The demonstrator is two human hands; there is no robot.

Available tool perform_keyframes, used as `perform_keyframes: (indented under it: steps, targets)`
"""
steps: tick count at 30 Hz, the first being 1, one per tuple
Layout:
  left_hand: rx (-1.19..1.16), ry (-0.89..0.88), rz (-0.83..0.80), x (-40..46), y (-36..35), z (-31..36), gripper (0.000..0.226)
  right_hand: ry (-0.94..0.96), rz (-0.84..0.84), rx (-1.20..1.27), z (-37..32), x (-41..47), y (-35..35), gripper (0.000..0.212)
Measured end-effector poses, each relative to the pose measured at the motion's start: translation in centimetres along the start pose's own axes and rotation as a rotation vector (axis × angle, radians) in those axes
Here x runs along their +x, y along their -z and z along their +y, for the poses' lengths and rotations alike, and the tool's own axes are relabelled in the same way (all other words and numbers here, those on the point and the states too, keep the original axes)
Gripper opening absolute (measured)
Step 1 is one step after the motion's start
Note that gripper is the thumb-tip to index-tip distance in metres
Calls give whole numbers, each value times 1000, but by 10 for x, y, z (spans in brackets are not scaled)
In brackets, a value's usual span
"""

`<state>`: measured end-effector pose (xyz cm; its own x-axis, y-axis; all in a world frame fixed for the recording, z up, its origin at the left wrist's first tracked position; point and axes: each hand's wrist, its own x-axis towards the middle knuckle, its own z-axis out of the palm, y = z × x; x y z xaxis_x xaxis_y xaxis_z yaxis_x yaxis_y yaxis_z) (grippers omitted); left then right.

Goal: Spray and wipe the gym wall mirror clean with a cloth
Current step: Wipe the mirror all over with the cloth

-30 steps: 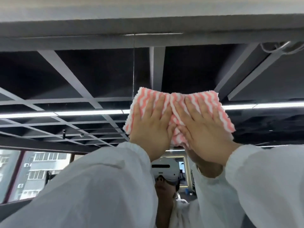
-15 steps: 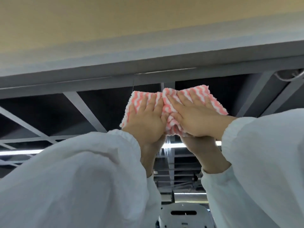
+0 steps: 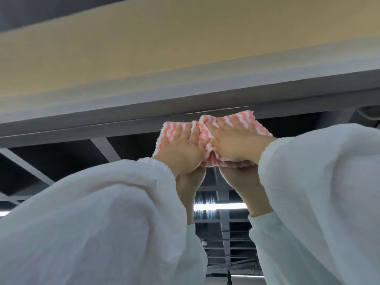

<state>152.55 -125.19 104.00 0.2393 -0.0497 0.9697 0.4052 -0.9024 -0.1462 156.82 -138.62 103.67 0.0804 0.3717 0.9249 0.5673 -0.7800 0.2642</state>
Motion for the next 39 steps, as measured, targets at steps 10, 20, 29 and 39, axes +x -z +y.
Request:
perform_keyframes:
  steps: [10,20,29,39]
  targets:
    - [45,57,5,51,12,-25,55,97,125,2,-13,49,6,58]
    - [48,199,56,73,4,-8,58,219,196,-88,19,48,11,73]
    - [-25,125,121,74,7,72,55,217,208,-80,86,37,14,72]
    - [-105,89,99,87,3,159,56,61,171,-33,166,10,22,64]
